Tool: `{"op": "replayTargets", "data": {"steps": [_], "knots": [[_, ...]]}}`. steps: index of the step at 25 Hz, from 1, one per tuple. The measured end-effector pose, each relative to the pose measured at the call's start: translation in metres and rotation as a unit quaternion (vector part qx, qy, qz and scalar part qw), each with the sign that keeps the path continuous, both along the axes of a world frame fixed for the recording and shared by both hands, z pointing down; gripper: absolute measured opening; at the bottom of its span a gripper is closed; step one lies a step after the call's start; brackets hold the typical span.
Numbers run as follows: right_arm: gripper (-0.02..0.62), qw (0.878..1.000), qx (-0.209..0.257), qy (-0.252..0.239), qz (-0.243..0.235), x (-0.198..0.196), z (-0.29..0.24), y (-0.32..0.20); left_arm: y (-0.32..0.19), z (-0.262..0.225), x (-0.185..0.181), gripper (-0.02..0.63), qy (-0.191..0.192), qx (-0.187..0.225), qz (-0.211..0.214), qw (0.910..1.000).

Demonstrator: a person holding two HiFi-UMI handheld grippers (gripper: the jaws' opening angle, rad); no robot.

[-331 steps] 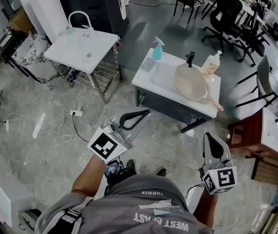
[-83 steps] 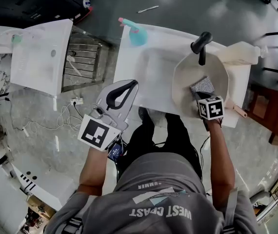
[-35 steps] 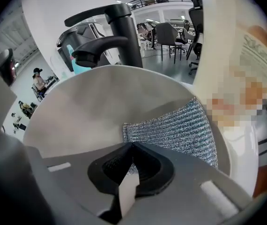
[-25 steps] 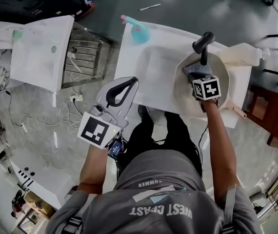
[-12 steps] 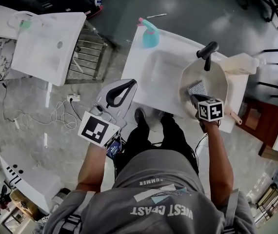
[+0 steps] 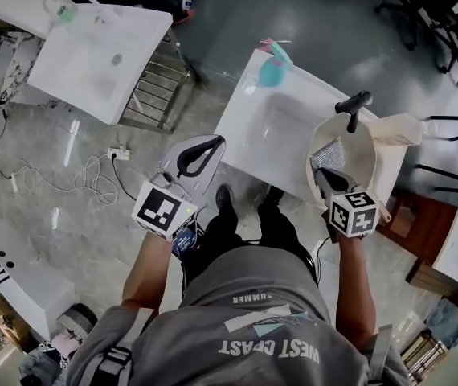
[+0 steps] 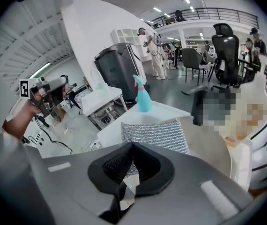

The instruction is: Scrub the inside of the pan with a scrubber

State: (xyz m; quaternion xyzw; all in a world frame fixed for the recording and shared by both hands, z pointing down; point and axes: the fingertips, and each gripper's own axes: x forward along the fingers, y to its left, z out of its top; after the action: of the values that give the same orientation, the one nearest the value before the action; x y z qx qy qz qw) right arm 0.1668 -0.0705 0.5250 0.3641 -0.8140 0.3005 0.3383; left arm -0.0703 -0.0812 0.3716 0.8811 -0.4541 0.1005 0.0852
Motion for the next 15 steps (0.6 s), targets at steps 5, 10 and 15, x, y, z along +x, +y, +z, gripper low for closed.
{"op": "replayTargets", "data": {"steps": [5,10,15], "knots": [[0.008,0.997,0.024,-0.013,-0.065,-0.073,-0.019,0.000,0.014,-0.001,-0.032,0.003,0.002,0.003,-0.024,0.9997],[0.007,0.990,0.021,-0.012,-0.138,-0.144,-0.008,0.000,0.033,0.004,-0.067,0.003,0.002,-0.001,-0.056,0.9984],[0.008,0.982,-0.001,0.001,-0.188,-0.200,0.020,0.006,0.049,0.006,-0.099,0.003,0.014,-0.010,-0.090,0.9958]]}}
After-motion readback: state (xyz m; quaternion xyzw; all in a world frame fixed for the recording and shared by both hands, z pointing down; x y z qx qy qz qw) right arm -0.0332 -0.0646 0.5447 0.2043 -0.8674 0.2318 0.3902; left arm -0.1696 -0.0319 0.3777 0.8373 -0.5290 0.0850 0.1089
